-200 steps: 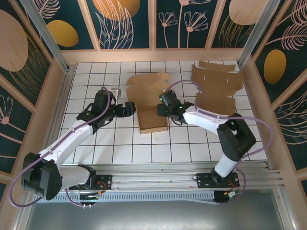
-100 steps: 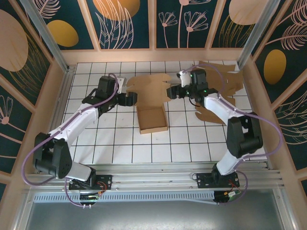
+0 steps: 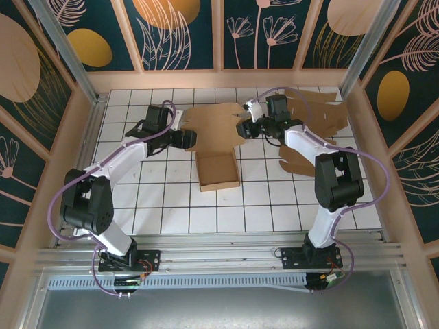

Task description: Fold the paper box

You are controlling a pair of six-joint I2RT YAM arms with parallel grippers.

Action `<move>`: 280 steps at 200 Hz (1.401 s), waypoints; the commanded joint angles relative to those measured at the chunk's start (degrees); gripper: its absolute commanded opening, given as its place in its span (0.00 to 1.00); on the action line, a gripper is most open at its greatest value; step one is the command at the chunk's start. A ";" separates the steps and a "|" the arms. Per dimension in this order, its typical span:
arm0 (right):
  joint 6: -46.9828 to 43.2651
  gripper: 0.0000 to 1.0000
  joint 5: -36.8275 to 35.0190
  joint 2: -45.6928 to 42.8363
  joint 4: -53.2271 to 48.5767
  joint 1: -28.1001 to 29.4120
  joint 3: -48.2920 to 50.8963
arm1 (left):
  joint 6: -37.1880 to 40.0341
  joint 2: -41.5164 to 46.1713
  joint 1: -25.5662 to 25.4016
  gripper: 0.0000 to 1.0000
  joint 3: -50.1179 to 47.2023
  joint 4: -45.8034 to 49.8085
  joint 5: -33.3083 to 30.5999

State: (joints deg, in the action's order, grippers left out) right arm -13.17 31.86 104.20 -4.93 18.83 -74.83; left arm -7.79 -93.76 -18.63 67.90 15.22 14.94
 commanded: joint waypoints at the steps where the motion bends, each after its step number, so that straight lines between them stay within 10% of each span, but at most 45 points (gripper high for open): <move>1: 1.46 0.36 -0.55 -1.81 1.78 -0.08 1.03 | -0.05 -0.90 0.18 0.69 0.69 -0.40 4.17; 66: 7.71 0.16 -12.06 -7.41 7.74 4.84 6.99 | -4.16 0.89 0.13 0.25 -1.97 -4.93 7.37; 133: 10.54 0.06 -30.08 -8.88 17.14 13.03 9.26 | -7.32 0.33 -0.88 0.07 0.27 -14.03 0.09; 237: 14.98 0.02 -45.70 -6.18 39.70 16.87 22.03 | -7.72 -1.99 -7.03 0.05 -16.45 -45.78 -6.59; 280: 19.31 0.02 -48.47 -5.33 41.69 19.17 24.82 | -14.02 -2.91 -7.79 0.02 -18.08 -45.23 -4.22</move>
State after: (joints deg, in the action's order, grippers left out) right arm 2.42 -15.42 97.65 32.38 35.73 -52.05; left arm -17.08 -95.44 -24.95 50.39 -26.24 7.25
